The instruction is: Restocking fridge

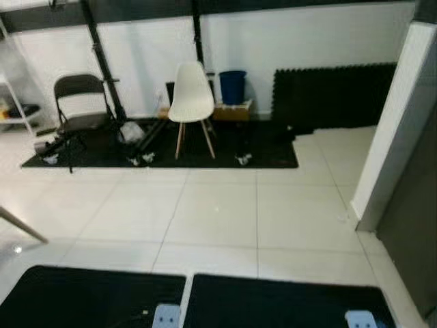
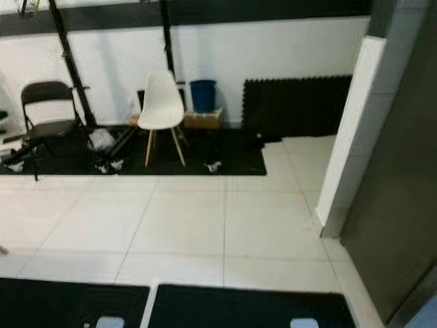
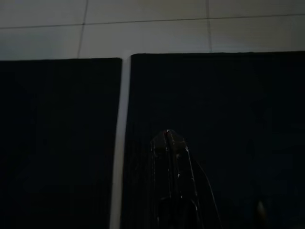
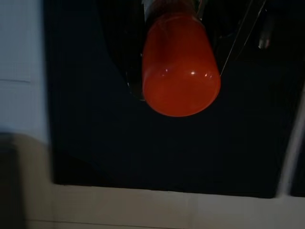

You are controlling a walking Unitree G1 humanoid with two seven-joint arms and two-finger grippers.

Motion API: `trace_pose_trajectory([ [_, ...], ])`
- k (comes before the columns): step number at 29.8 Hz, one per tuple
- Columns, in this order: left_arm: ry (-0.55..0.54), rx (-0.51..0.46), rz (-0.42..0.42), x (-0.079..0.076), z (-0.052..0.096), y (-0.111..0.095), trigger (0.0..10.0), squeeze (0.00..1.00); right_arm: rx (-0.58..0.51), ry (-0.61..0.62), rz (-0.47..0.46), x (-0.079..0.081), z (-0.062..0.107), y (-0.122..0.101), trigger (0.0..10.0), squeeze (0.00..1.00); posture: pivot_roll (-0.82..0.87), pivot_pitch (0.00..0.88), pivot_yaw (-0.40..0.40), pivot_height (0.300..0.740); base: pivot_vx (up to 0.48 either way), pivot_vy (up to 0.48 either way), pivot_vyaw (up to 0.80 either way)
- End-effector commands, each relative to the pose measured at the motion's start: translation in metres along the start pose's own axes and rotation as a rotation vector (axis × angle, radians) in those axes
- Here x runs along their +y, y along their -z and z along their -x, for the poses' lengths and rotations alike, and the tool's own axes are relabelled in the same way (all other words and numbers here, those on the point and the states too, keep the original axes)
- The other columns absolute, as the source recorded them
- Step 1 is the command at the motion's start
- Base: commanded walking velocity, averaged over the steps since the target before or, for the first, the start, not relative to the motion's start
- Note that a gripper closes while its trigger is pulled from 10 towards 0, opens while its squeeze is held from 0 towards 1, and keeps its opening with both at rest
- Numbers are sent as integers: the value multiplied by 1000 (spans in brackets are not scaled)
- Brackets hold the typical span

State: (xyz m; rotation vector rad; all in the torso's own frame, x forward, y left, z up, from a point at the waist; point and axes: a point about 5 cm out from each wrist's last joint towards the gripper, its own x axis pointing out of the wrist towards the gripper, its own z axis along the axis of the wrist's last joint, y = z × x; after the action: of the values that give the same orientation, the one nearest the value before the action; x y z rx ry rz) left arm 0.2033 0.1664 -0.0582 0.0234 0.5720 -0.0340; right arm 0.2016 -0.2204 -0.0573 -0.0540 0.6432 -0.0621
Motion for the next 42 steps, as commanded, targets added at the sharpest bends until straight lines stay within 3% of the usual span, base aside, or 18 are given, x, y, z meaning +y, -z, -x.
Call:
trace_pose_trajectory([
  [1, -9, -12, 6, 2, 1, -1, 10000, 0, 10, -9, -6, 4, 1, 4, 10000, 0, -37, 45, 35, 740, 0, 0, 0],
  [18, -13, -15, 41, -1, 3, 2, 10000, 0, 3, -7, -10, 4, 2, 4, 10000, 0, -39, 75, 33, 740, 0, 158, 0],
  [26, 39, -20, -49, -6, 1, 0, 10000, 0, -2, -19, -2, 6, 0, 1, 10000, 0, -34, 79, 37, 740, 0, 0, 0],
  [29, 48, -29, -55, -9, 0, -3, 10000, 0, 10, -4, -45, 5, -1, 0, 10000, 0, -31, 88, 42, 740, 0, 0, -800],
  [42, 40, -35, -59, -8, -3, -8, 10000, 0, 14, 10, -46, 3, -2, 0, 10000, 0, -28, 96, 46, 740, 0, 0, -800],
])
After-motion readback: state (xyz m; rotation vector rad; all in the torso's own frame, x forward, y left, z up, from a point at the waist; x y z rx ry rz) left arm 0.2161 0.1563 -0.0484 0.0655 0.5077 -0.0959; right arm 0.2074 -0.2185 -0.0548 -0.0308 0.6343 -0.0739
